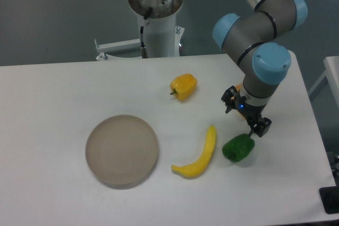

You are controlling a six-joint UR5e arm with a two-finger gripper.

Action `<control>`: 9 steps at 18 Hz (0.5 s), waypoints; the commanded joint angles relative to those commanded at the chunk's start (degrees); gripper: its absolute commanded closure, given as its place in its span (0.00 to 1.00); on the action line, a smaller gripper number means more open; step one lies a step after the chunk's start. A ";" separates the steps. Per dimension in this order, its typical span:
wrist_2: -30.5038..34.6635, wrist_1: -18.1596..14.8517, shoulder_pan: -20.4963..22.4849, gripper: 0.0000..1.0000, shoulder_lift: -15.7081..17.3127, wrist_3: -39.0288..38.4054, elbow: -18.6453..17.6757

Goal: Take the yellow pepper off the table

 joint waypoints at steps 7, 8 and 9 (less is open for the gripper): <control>0.09 -0.09 0.00 0.00 0.09 -0.09 0.00; -0.17 -0.17 0.00 0.00 0.26 -0.09 0.00; -0.09 -0.17 0.00 0.00 0.44 -0.09 -0.17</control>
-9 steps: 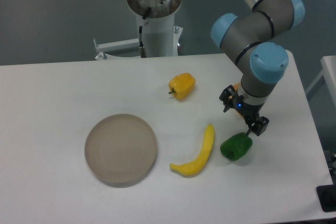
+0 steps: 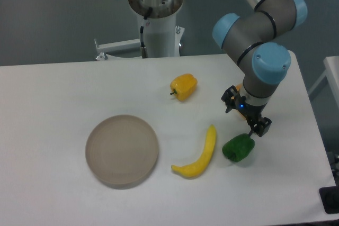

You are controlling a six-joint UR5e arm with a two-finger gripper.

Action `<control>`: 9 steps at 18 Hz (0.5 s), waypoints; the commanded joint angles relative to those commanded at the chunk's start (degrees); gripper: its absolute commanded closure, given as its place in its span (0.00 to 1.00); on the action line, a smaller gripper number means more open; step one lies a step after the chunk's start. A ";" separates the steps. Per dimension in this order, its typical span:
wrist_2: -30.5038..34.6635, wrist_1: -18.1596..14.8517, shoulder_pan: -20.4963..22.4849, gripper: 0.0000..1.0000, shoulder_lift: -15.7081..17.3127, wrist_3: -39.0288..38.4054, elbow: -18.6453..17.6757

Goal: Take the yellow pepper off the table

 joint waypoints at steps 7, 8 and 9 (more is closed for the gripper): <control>0.53 0.35 0.00 0.00 5.35 0.09 -9.55; 0.62 0.61 0.09 0.00 6.84 0.09 -12.28; 0.62 0.62 0.09 0.00 8.25 0.09 -14.39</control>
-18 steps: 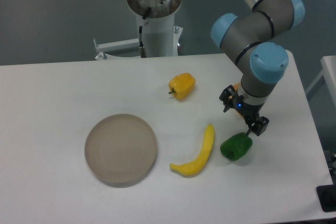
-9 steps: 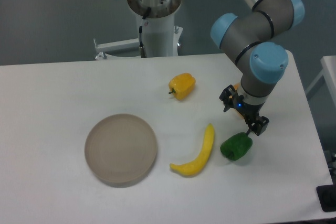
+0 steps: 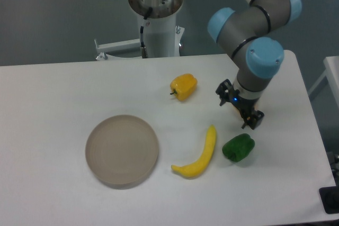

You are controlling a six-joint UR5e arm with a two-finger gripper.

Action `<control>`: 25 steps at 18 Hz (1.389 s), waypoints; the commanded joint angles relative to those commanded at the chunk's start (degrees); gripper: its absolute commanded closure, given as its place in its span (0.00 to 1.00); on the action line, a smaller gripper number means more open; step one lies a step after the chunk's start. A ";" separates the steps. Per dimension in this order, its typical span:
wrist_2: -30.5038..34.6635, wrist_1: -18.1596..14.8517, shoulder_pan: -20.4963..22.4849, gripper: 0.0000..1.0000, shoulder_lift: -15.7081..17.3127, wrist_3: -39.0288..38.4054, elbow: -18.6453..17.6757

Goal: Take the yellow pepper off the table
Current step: 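Move the gripper up and over to the yellow bell pepper, then lower the gripper onto the yellow pepper and close on it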

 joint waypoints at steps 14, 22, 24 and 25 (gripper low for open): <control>-0.44 7.02 -2.72 0.00 13.37 -1.14 -22.69; -0.44 8.87 -3.42 0.00 12.94 -2.55 -23.93; -0.44 10.45 -3.95 0.00 12.32 -2.55 -24.45; -0.44 11.85 -4.04 0.00 12.14 -2.72 -25.06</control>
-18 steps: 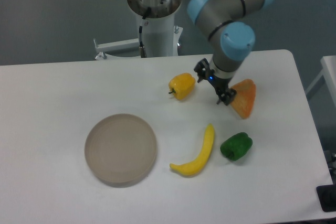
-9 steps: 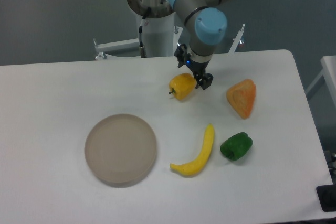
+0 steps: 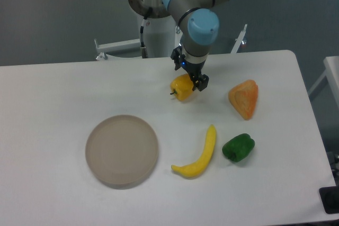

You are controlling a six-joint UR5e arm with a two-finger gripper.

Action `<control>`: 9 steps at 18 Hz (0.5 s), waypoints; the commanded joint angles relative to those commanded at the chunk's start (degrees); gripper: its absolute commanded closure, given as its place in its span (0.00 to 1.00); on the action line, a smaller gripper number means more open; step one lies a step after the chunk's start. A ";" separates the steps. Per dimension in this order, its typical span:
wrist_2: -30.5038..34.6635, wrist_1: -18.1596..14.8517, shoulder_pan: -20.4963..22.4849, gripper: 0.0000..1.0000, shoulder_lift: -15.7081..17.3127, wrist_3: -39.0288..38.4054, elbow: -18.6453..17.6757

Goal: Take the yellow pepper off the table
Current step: 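Lower the gripper onto the yellow pepper and close on it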

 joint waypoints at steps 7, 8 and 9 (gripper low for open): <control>0.18 2.65 -0.35 0.00 -0.88 -0.70 -2.38; 0.18 2.65 -0.44 0.00 -0.97 -0.62 -2.38; 0.09 2.82 -0.44 0.03 -1.40 -0.62 -2.12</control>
